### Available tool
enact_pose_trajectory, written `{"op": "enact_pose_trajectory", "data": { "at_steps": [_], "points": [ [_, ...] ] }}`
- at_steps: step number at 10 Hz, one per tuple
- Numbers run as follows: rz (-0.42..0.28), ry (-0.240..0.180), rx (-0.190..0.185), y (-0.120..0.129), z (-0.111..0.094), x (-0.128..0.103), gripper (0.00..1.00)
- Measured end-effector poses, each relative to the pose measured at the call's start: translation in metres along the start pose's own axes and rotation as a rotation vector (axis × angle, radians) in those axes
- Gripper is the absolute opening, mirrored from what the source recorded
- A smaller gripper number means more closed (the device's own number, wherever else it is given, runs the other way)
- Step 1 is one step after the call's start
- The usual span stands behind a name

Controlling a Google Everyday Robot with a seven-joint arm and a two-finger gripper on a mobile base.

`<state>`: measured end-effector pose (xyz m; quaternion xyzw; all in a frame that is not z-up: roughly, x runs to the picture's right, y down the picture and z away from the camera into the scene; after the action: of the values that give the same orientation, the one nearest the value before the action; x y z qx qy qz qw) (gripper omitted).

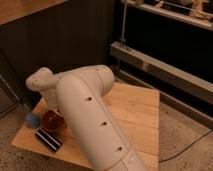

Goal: Drag the ceramic bowl in a circle

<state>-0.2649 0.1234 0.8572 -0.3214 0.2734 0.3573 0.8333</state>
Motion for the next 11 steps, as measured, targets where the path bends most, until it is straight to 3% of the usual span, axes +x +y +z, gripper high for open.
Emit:
{"op": "enact_pose_trajectory", "data": {
  "at_steps": [9, 11],
  "points": [
    [-0.014, -0.082, 0.027, 0.011, -0.017, -0.107, 0.00],
    [0.068, -0.081, 0.050, -0.034, -0.021, -0.110, 0.00]
  ]
}}
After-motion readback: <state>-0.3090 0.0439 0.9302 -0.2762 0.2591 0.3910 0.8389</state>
